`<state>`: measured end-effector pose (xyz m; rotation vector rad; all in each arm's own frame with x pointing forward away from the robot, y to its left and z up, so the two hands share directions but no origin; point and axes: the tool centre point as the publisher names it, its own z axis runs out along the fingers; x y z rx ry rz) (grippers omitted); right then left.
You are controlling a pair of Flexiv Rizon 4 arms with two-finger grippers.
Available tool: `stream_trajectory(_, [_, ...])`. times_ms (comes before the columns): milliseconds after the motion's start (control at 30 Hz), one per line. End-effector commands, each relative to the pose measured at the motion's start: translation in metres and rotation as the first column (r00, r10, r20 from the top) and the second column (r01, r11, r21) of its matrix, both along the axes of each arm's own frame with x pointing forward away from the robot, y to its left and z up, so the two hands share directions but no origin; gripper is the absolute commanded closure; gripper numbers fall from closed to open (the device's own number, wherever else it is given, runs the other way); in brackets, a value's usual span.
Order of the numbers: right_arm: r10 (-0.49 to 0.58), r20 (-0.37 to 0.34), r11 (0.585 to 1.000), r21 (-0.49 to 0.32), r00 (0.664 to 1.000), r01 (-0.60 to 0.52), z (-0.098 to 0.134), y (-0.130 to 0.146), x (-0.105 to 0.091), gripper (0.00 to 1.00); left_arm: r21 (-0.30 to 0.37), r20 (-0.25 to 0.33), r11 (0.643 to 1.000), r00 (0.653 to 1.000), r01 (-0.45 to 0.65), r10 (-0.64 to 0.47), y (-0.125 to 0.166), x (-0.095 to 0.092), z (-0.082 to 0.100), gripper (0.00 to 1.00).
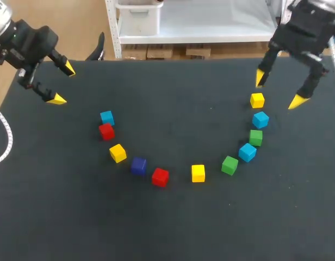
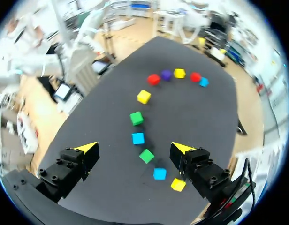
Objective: Place the blue cubes, place green cubes on the blue cubes, place the yellow cubes on the green cubes, then place the red cubes on the yellow cubes, and place purple cube on the red cubes.
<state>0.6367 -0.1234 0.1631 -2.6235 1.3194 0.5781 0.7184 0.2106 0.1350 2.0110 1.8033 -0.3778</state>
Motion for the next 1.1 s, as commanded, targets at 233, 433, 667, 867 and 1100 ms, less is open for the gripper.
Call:
stream_trajectory(233, [0.197, 0.149, 0.973, -0.154, 0.969, -0.174, -0.039, 0.013, -0.013, 0.0, -0.002, 0.003, 1.0, 1.0, 0.002, -0.002, 0.001, 0.0, 0.0, 0.0])
stream_trajectory(433, [0.108, 0.233, 0.986, -0.148, 0.966, -0.074, -0.066, 0.015, -0.008, 0.0, -0.002, 0.003, 1.0, 1.0, 0.002, -0.002, 0.001, 0.0, 0.0, 0.0])
stream_trajectory(667, [0.045, 0.256, 0.993, -0.114, 0.966, -0.016, -0.092, 0.011, -0.003, 0.0, -0.002, 0.003, 1.0, 1.0, 0.002, -0.002, 0.001, 0.0, 0.0, 0.0])
stream_trajectory(867, [0.023, 0.239, 0.995, -0.095, 0.971, -0.001, -0.113, 0.016, -0.004, 0.0, -0.002, 0.003, 1.0, 1.0, 0.002, -0.002, 0.001, 0.0, 0.0, 0.0])
stream_trajectory(1100, [0.016, 0.212, 0.995, -0.102, 0.977, 0.006, -0.132, 0.021, -0.007, 0.0, -0.002, 0.003, 1.0, 1.0, 0.002, -0.002, 0.001, 0.0, 0.0, 0.0])
